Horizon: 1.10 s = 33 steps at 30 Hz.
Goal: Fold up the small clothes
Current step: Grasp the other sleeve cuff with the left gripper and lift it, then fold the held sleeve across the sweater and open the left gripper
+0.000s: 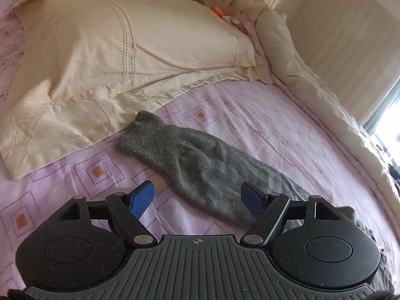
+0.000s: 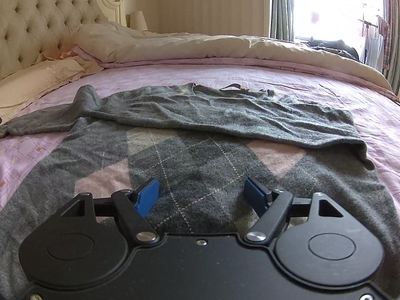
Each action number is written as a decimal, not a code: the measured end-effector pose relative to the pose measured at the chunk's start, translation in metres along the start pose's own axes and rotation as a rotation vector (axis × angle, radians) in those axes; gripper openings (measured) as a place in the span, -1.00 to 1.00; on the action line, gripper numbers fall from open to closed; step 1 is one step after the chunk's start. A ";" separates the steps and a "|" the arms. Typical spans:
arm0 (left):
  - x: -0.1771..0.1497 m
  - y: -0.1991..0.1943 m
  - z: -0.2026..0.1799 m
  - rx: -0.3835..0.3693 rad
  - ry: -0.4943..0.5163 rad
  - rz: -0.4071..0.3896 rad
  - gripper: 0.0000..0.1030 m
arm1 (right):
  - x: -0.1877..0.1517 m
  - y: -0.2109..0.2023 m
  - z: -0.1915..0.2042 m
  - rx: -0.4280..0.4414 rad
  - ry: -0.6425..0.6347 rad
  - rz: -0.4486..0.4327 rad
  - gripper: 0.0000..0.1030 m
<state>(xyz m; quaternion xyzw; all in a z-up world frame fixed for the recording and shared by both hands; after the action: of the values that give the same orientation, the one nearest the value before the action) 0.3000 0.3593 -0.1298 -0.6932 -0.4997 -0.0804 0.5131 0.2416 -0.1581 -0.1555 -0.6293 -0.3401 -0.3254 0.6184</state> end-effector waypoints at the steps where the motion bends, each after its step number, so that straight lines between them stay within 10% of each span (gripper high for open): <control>1: 0.002 0.006 0.001 0.003 -0.008 0.004 0.46 | 0.000 0.000 0.000 -0.001 -0.002 0.001 0.52; 8: 0.020 0.029 0.001 -0.014 -0.036 -0.029 0.41 | -0.001 0.001 0.000 0.003 0.002 0.004 0.53; 9: 0.023 0.031 0.001 -0.032 -0.047 -0.038 0.22 | -0.001 0.001 0.000 0.003 0.002 0.004 0.53; 11: 0.028 0.033 0.005 -0.022 -0.089 -0.036 -0.90 | -0.001 0.001 0.000 0.003 0.004 0.004 0.53; 19: 0.072 -0.021 -0.051 -0.048 0.093 -0.155 -0.92 | 0.000 0.001 -0.004 0.033 0.040 0.007 0.54; 33: 0.075 -0.121 -0.326 -0.415 0.470 -0.210 -0.92 | 0.033 -0.047 -0.035 0.155 0.150 0.000 0.55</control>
<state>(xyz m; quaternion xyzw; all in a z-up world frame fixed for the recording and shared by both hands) 0.3736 0.1439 0.1432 -0.6902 -0.4093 -0.3904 0.4512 0.2207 -0.1916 -0.1013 -0.5535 -0.3172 -0.3443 0.6888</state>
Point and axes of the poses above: each gripper's, at about its wrist camera, not at the fingertips, and y roughly the way its jaws point, z to its left, x to its top, the point moved 9 cm from there along y, roughly the way its jaws point, and after that the axes turned 4 degrees about -x, right-handed, at the moved point
